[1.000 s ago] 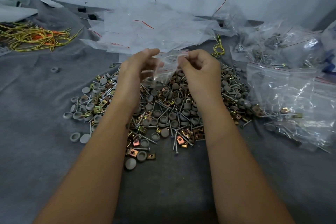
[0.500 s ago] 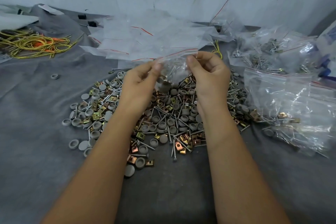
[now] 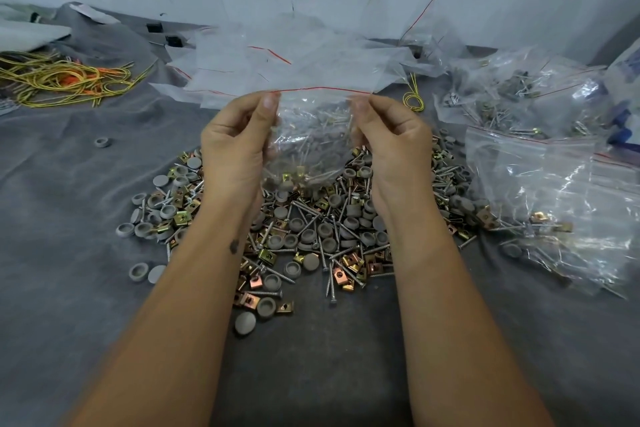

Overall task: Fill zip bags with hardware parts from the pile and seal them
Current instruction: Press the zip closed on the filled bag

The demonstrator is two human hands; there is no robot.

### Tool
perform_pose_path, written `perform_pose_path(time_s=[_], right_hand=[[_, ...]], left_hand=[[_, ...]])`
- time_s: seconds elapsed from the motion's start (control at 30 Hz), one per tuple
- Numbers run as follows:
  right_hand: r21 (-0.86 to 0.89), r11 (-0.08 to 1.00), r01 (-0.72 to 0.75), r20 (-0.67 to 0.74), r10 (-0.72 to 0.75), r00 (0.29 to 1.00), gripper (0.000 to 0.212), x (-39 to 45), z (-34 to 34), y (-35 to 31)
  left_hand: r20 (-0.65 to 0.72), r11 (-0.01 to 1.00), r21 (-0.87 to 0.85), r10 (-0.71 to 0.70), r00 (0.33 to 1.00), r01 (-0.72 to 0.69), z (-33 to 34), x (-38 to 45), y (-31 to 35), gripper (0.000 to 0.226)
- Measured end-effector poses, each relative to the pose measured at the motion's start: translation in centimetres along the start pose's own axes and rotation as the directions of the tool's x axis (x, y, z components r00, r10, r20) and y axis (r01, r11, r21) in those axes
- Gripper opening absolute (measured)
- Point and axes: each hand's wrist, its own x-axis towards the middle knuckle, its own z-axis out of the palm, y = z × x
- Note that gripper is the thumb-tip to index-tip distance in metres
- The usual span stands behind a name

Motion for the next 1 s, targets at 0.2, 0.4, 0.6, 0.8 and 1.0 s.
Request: perform_pose_path(time_s=[0.2,0.4,0.6,0.8,1.0], right_hand=[[-0.030,0.999,-0.019,-0.013,0.018,1.000,0.007,0.07,-0.09,0.13],[-0.027,1.000,0.009,0.027,-0.008,1.000,0.014,0.10,0.00,0.21],[0.040,0.999,-0.030,0.107,0.026,0.994,0.016,0.01,0.40,0.27],[0.021,0.999,-0.037,0.045,0.036,0.998,0.012,0.01,0.26,0.41],[0.000,0.998,-0.064,0.087,0.064,0.994,0.016,-0.23,0.66,0.53]], left_hand=[[-0.011,0.997,-0.049,-0.054,0.998,0.053,0.07,-0.13,0.43,0.021],[-0.008,0.996,-0.082,-0.032,0.999,0.031,0.03,0.11,0.09,0.020],[-0.045,0.995,0.050,0.090,0.995,-0.087,-0.01,0.18,-0.20,0.012],[-0.008,0.996,0.085,0.018,1.000,-0.017,0.30,-0.06,-0.26,0.001],[0.026,0.996,0.086,0.028,0.999,-0.030,0.46,-0.17,-0.38,0.008]])
